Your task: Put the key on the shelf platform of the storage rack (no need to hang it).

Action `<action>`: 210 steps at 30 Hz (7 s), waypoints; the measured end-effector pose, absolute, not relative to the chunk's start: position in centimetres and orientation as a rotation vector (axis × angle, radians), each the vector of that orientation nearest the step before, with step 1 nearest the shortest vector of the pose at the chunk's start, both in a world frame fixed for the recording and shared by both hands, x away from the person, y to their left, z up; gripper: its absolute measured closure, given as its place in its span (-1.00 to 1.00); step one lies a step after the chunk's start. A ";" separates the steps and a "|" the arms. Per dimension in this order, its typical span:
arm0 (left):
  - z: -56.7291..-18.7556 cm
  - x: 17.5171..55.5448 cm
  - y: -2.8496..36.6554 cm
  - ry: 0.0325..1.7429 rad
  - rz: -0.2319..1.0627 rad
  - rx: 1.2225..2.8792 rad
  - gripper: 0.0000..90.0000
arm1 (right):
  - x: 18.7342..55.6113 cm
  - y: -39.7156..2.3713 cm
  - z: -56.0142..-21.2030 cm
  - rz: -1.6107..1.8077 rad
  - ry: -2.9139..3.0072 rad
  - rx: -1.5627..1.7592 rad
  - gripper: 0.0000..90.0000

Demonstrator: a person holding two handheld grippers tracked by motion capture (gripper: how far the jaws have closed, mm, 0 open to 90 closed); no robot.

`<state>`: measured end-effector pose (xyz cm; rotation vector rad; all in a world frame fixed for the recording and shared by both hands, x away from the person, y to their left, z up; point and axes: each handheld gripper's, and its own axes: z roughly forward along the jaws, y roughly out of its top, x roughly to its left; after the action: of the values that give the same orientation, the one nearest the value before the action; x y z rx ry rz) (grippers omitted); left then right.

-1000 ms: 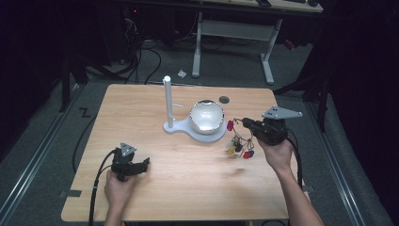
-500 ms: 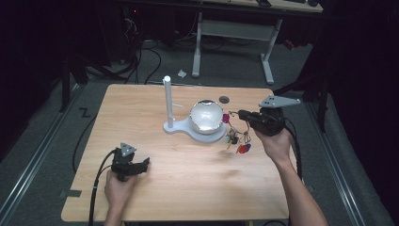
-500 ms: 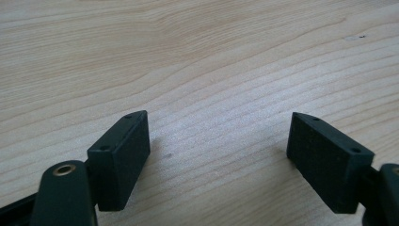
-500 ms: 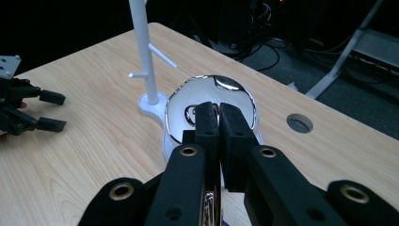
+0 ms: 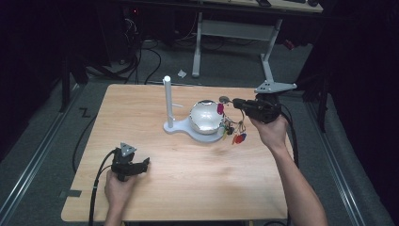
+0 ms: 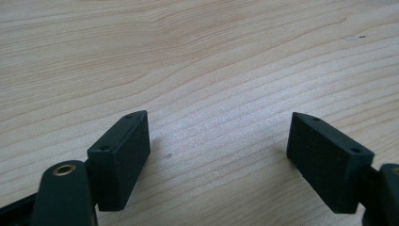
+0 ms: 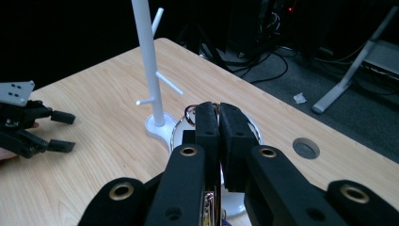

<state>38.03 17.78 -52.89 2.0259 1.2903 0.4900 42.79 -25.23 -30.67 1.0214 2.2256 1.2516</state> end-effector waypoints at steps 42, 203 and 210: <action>-52.9 38.1 17.8 1.291 0.489 2.026 -0.50 | 50.0 -19.9 -31.6 1.245 2.259 1.050 0.95; -52.9 38.1 17.8 1.291 0.491 2.026 -0.51 | 41.2 -29.7 -36.8 1.199 2.120 1.234 0.12; -52.9 38.0 17.8 1.291 0.492 2.026 -0.51 | 39.4 -30.5 -36.6 1.195 2.104 1.233 0.12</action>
<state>38.05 17.77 -52.89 2.0260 1.2908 0.4916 39.41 -30.53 -36.64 1.2334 2.1038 1.1948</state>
